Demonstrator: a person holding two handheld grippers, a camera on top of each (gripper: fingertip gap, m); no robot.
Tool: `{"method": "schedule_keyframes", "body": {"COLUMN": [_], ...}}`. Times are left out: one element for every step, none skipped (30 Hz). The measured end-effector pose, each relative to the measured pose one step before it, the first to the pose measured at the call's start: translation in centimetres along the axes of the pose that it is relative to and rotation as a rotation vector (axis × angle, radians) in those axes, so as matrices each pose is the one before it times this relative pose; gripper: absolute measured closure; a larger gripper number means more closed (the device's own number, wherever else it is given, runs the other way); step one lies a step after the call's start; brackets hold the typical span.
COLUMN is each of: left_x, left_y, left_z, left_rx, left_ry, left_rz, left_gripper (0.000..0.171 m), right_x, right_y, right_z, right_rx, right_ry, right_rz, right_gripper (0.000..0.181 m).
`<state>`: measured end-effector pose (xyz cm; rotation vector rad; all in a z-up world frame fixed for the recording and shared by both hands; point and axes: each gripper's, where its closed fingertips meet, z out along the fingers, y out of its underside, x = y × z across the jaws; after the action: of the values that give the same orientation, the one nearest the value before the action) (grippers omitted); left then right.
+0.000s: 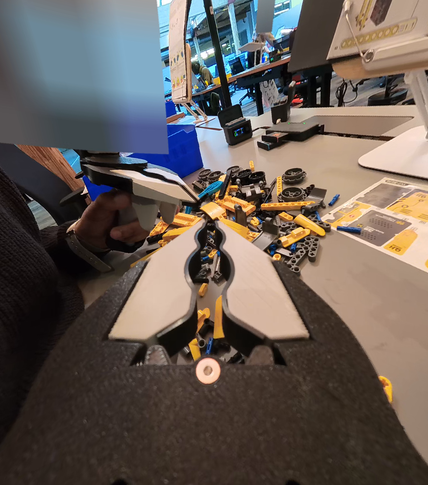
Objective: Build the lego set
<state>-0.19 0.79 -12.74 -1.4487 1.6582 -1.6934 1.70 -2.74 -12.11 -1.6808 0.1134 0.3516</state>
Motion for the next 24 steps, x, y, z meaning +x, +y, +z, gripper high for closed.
{"method": "schedule_keyframes", "body": {"left_x": [0.001,0.003,0.005,0.01,0.007,0.006,-0.005,-0.007,0.011,0.018,0.017,0.018,-0.011,-0.001,0.012,-0.008,-0.005,-0.014,0.002,0.012,0.008,-0.004,0.017,0.014], "left_y": [0.032,0.019,0.028,0.005,-0.006,-0.022,-0.018,-0.002,0.004,0.007,-0.007,0.001,-0.003,-0.001,-0.005,-0.009,-0.005,0.012,0.008,0.001,-0.004,0.011,-0.004,0.009], "left_z": [0.023,0.022,0.012,0.01,-0.01,-0.021,-0.004,-0.011,-0.008,0.003,0.003,-0.007,-0.005,0.007,-0.01,-0.015,0.002,-0.006,0.002,0.006,-0.004,0.001,-0.005,-0.004], "left_rx": [-0.00165,-0.00139,-0.00127,-0.00046,0.00054,0.00114,0.00095,0.00029,0.00003,-0.00033,0.00007,0.0002,0.00003,-0.00021,0.00049,0.00059,0.00034,-0.00042,-0.00084,0.00009,0.00011,-0.00061,0.00009,-0.00016], "left_ry": [-0.0001,-0.0004,0.0,0.0004,0.0007,0.0005,0.0004,0.0008,0.0014,0.0016,0.0016,0.0008,-0.0001,0.0,0.0008,0.0002,-0.0004,-0.0003,0.0003,0.0003,-0.0002,-0.0005,0.0002,0.0004], "left_rz": [0.0013,0.0011,0.0006,0.0,-0.0003,-0.0005,-0.0009,-0.0014,-0.0016,-0.0017,-0.001,-0.0003,0.0001,-0.0005,-0.0006,-0.0003,-0.0001,-0.0004,-0.0004,0.0001,0.0008,0.0006,0.0003,0.0005], "left_gripper": [0.17,0.17,0.17,0.17,0.17,0.17,0.17,0.17,0.17,0.17,0.17,0.17,0.17,0.17,0.17,0.17,0.17,0.17,0.17,0.17,0.17,0.17,0.17,0.17], "right_x": [-0.004,0.008,0.01,0.013,0.004,0.021,0.015,0.028,0.03,0.024,0.032,0.035,0.037,0.024,0.001,0.012,-0.001,0.0,-0.014,-0.009,-0.008,-0.014,-0.005,-0.014], "right_y": [-0.033,-0.024,-0.005,0.018,0.026,0.027,0.035,0.034,0.039,0.025,0.024,0.024,0.022,0.023,-0.001,-0.008,0.002,0.003,-0.002,-0.009,-0.023,-0.019,-0.024,-0.027], "right_z": [-0.022,-0.018,-0.01,-0.003,0.014,0.019,0.021,0.019,0.019,0.011,0.012,0.012,0.01,0.003,0.0,0.001,-0.001,0.008,-0.002,0.001,-0.006,-0.014,-0.015,-0.013], "right_rx": [0.001,0.0006,0.0003,-0.0003,-0.0009,-0.0013,-0.0014,-0.0016,-0.0015,-0.0011,-0.001,-0.001,-0.001,-0.0008,0.0001,0.0004,-0.0001,-0.0003,-0.0003,0.0001,0.0006,0.0006,0.0008,0.001], "right_ry": [0.0011,0.0009,0.0004,-0.0001,-0.0002,0.0,0.0005,0.0008,0.0004,0.0004,0.0008,0.0009,0.0005,0.0003,0.0002,0.0001,-0.0001,-0.0001,-0.0002,-0.0001,0.0001,0.0003,0.0004,-0.0001], "right_rz": [-0.0016,-0.0006,0.0006,0.0014,0.0016,0.001,0.0003,0.0003,0.001,0.0012,0.0008,0.0008,0.0011,0.001,0.0003,-0.0002,0.0,0.0,-0.0002,-0.0007,-0.0011,-0.0013,-0.001,-0.0007], "right_gripper": [0.176,0.176,0.176,0.176,0.176,0.176,0.176,0.176,0.176,0.176,0.176,0.176,0.176,0.176,0.176,0.176,0.176,0.176,0.176,0.176,0.176,0.176,0.176,0.176]}}
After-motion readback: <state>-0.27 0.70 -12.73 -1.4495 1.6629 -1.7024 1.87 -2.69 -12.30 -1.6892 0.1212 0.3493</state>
